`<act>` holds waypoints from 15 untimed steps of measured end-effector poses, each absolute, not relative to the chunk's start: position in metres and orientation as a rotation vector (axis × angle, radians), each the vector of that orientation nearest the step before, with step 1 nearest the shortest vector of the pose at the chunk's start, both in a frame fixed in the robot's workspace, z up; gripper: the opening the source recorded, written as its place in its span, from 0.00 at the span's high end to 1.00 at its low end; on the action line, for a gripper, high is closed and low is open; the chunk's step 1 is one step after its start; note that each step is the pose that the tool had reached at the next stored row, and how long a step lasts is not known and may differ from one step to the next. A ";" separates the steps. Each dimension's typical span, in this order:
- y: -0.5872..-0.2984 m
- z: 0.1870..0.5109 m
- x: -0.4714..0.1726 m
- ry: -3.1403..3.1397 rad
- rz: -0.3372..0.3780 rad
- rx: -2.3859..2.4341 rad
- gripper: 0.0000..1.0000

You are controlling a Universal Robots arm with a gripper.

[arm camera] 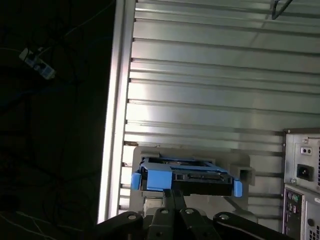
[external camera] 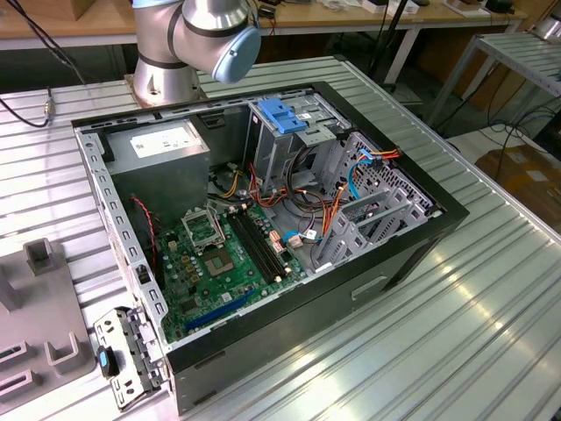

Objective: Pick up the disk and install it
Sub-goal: 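Pick up the disk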

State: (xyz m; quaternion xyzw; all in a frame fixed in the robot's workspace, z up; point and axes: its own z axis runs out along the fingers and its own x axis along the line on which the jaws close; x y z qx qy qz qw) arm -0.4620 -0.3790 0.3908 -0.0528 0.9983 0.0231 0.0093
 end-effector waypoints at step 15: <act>-0.379 0.390 -0.462 3.067 0.076 -0.619 0.89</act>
